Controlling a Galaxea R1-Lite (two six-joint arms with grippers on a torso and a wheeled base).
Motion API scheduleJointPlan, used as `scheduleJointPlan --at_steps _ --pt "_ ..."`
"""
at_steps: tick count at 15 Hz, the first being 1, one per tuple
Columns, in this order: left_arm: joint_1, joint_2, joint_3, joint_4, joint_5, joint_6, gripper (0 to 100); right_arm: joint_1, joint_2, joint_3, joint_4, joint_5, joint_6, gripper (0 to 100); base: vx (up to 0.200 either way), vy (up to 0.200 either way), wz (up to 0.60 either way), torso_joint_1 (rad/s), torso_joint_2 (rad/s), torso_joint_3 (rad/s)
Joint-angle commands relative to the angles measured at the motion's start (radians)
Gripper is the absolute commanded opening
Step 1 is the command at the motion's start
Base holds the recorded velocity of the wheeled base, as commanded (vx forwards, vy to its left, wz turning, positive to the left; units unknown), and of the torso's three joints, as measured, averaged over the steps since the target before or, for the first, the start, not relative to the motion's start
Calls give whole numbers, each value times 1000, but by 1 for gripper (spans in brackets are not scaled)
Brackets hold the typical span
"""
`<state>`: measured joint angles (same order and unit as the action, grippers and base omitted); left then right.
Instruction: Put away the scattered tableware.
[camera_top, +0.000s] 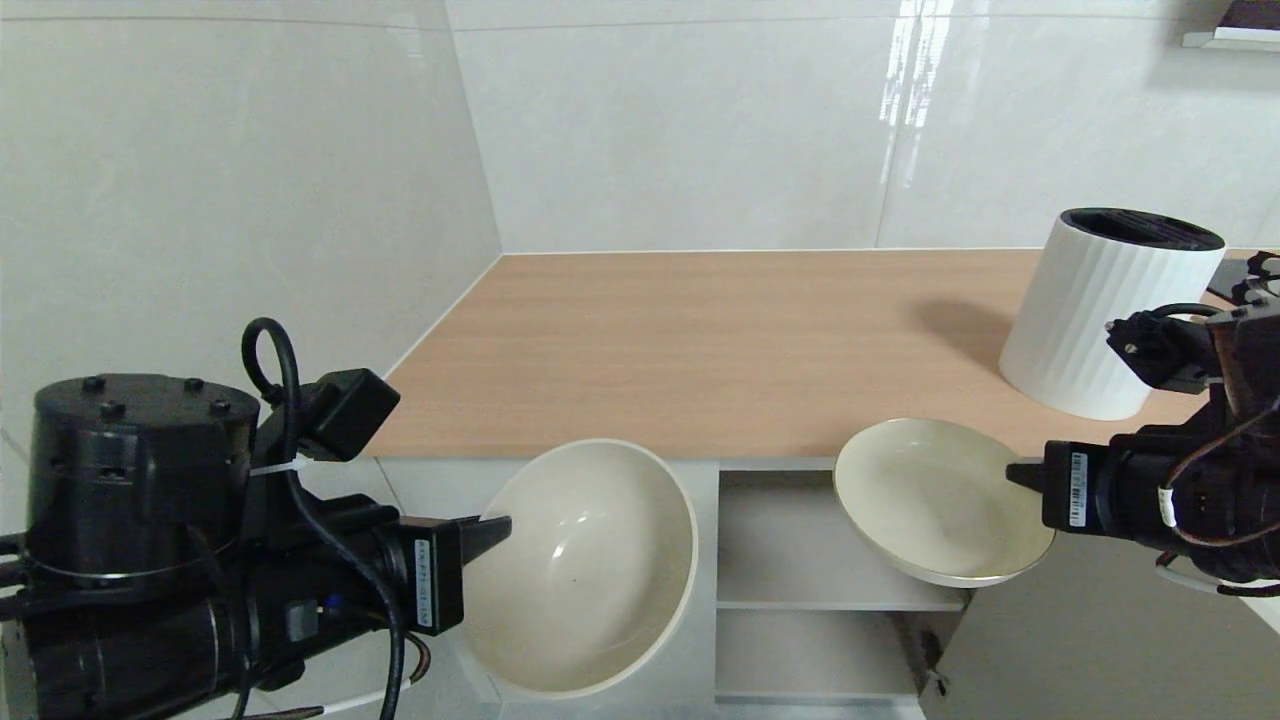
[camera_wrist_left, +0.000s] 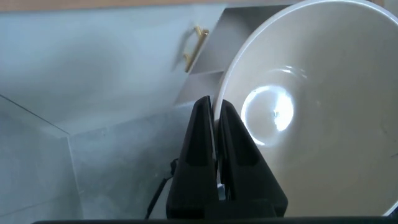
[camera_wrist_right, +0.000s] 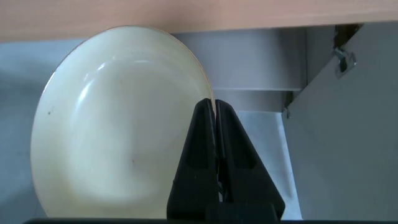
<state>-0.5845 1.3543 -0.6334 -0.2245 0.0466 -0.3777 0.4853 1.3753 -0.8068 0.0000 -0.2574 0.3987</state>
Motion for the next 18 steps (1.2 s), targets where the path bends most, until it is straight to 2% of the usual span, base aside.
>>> scheduleJointPlan --at_steps 1,13,18 --pt "-2 5 0 -1 1 -1 0 -1 5 0 0 0 0 0 0 0 0 0 0 0" --pt "-2 8 0 -1 -1 -1 0 -1 24 1 0 0 0 0 0 0 0 0 0 0" --pt "-2 11 0 -1 1 -1 0 -1 25 3 0 0 0 0 0 0 0 -149 373 219"
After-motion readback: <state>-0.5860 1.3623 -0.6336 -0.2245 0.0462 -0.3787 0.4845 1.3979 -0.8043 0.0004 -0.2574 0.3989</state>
